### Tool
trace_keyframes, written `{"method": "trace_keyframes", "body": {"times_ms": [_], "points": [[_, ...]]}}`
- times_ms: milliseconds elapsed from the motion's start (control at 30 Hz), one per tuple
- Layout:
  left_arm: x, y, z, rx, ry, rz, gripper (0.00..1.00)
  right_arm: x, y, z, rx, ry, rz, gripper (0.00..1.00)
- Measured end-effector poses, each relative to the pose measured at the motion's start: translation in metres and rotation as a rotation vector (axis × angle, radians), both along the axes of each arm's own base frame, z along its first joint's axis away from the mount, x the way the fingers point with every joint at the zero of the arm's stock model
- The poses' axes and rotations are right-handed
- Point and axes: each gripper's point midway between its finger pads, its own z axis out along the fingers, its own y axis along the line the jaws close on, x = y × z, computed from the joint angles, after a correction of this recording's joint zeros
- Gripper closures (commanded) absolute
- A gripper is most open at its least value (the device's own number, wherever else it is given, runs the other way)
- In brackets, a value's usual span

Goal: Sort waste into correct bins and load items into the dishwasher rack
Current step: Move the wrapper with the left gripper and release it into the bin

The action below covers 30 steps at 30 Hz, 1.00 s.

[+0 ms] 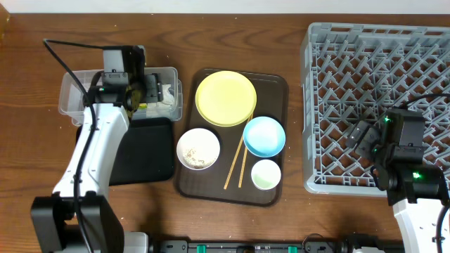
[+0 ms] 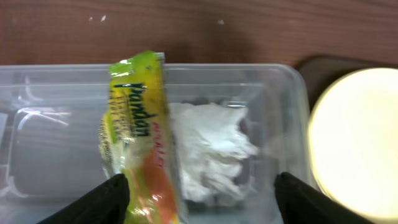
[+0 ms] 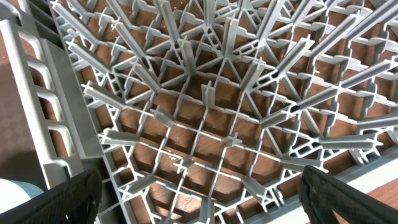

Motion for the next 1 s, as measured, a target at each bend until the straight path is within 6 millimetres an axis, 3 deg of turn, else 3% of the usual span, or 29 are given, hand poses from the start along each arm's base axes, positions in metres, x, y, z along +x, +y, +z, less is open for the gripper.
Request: {"method": "trace_keyframes", "body": {"times_ms": [200, 367, 500, 867, 1000], "points": [[-0.004, -0.033, 0.037, -0.003, -0.100, -0.080, 0.22, 0.000, 0.000, 0.000, 0.000, 0.000, 0.000, 0.01], [0.005, -0.019, 0.038, 0.054, -0.128, -0.025, 0.41, 0.000, 0.000, 0.000, 0.001, 0.000, 0.000, 0.01], [0.015, 0.000, 0.022, 0.086, -0.109, 0.033, 0.73, 0.000, 0.001, 0.000, 0.003, 0.000, 0.002, 0.01], [0.018, 0.035, -0.070, 0.120, 0.114, 0.101, 0.76, 0.000, 0.001, 0.000, 0.006, 0.000, 0.004, 0.01], [0.019, 0.040, -0.076, 0.125, 0.124, 0.114, 0.73, 0.000, 0.001, 0.000, 0.006, -0.001, 0.004, 0.01]]}}
